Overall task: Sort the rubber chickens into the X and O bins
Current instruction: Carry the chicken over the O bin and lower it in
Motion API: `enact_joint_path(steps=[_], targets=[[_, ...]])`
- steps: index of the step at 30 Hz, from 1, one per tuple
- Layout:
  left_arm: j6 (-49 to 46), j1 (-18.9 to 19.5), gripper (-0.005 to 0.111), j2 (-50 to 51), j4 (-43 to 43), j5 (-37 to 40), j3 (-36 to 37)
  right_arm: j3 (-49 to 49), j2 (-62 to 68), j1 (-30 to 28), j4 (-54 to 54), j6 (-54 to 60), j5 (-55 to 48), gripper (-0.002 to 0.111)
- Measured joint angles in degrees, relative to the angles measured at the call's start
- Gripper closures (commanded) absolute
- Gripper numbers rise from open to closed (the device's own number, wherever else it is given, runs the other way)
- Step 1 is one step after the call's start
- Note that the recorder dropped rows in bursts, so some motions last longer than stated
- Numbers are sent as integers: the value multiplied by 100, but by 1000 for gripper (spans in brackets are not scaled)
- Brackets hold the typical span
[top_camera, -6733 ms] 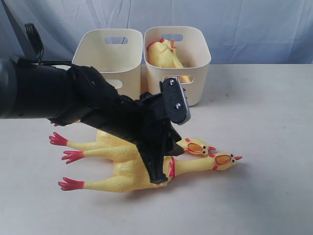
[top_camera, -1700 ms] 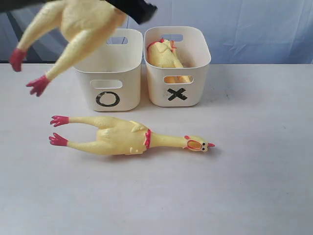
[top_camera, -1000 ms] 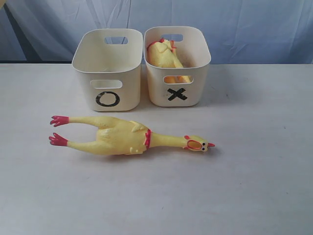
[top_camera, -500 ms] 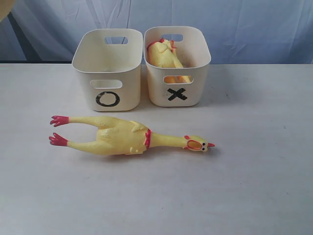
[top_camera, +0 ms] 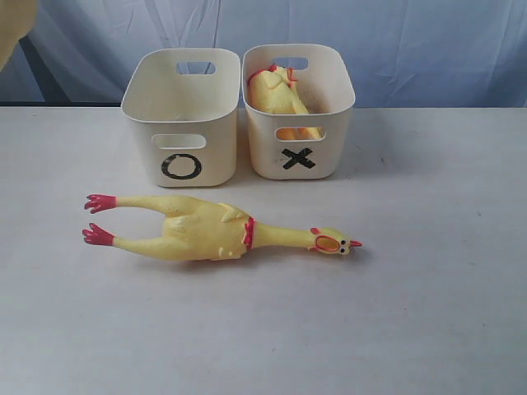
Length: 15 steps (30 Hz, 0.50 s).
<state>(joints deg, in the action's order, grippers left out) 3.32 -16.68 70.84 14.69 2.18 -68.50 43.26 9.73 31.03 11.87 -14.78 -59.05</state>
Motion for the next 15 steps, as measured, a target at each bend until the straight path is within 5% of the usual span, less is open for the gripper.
enact_joint_path(steps=[6,15], targets=[[1075,67,107,189,623,-459,-12,0,0,0,0,-11,0,108],[1926,706,107,588,667,-1181,-12,0,0,0,0,-11,0,108]])
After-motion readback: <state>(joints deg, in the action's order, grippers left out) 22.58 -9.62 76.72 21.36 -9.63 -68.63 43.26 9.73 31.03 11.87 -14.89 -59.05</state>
